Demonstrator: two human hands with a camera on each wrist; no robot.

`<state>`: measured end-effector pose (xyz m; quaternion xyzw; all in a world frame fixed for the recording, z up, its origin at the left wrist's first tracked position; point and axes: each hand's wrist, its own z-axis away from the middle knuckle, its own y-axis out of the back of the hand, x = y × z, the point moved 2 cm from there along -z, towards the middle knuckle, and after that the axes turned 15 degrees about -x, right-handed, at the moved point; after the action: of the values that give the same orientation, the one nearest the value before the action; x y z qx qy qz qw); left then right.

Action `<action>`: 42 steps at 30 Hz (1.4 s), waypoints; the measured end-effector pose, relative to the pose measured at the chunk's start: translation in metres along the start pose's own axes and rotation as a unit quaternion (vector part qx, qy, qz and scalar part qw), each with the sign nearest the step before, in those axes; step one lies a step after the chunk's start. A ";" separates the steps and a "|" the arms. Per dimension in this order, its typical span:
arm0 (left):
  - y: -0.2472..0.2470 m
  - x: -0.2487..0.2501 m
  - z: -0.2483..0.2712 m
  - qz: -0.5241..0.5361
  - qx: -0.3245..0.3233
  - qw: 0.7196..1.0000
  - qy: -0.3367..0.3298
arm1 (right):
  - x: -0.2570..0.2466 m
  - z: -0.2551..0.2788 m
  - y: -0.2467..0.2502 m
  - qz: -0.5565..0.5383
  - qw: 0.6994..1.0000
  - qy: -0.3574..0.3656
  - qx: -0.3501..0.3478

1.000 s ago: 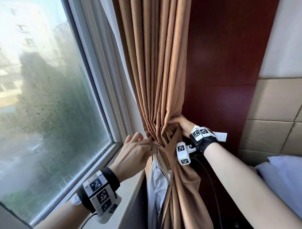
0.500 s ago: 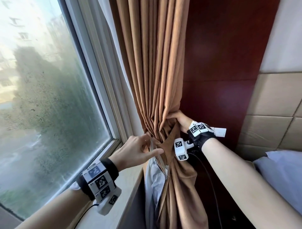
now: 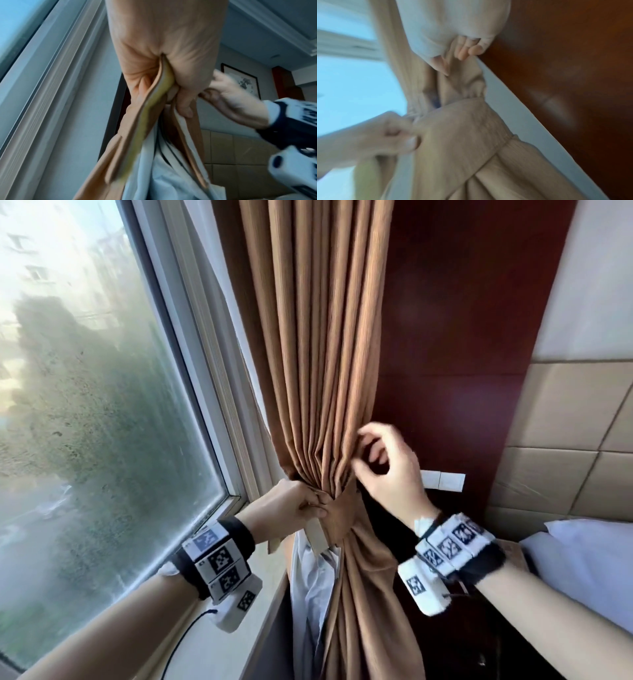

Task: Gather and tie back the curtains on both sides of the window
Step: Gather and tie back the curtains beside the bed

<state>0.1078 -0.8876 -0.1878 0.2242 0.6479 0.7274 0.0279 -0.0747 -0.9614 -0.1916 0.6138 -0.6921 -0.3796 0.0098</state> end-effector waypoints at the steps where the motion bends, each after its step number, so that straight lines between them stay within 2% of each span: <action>1: 0.001 0.003 -0.002 -0.003 -0.005 1.000 -0.017 | -0.016 0.010 -0.003 0.032 0.994 0.058 -0.092; 2: 0.002 0.006 -0.003 -0.007 -0.008 1.000 -0.026 | -0.025 0.019 -0.009 0.078 0.975 0.094 -0.186; 3: 0.003 0.008 -0.005 -0.007 -0.010 1.000 -0.027 | -0.029 0.024 -0.016 0.131 0.954 0.110 -0.246; 4: 0.003 0.009 -0.006 -0.005 -0.011 1.000 -0.028 | -0.028 0.027 -0.020 0.167 0.941 0.107 -0.275; 10: 0.000 0.006 -0.012 0.040 0.003 0.999 -0.013 | -0.018 0.016 -0.024 0.245 0.911 -0.016 -0.331; 13: -0.002 0.005 -0.010 0.048 0.011 0.998 0.026 | -0.020 0.009 -0.022 0.256 0.898 -0.030 -0.357; 17: -0.006 -0.001 -0.011 0.099 0.022 0.993 0.062 | -0.024 0.007 -0.024 0.226 0.875 -0.062 -0.423; 22: -0.009 -0.001 -0.014 0.117 0.049 0.989 0.074 | -0.025 0.007 -0.034 0.245 0.883 -0.069 -0.394; 24: -0.010 -0.001 -0.011 0.126 0.034 0.988 0.084 | -0.023 0.010 -0.038 0.268 0.889 -0.061 -0.367; 28: -0.001 -0.009 0.001 0.264 -0.023 0.962 0.063 | -0.018 0.019 -0.039 0.252 0.907 -0.081 -0.328; 29: 0.001 -0.010 0.004 0.247 -0.049 0.967 0.043 | -0.017 0.021 -0.039 0.244 0.910 -0.088 -0.324; 31: 0.003 -0.009 0.009 0.132 -0.099 0.986 0.017 | -0.017 0.023 -0.037 0.231 0.915 -0.097 -0.317; 34: 0.001 -0.005 0.010 -0.012 -0.101 0.995 -0.012 | -0.017 0.024 -0.036 0.222 0.917 -0.101 -0.315; 39: -0.005 -0.007 0.010 -0.011 -0.031 0.999 -0.023 | -0.015 0.024 -0.033 0.218 0.921 -0.107 -0.304; 42: -0.006 -0.009 0.013 -0.014 -0.005 0.998 -0.062 | -0.011 0.024 -0.031 0.212 0.924 -0.118 -0.294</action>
<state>0.1192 -0.8777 -0.1959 0.2597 0.6440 0.7152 0.0790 -0.0570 -0.9381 -0.2200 0.3733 -0.6592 -0.6249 0.1885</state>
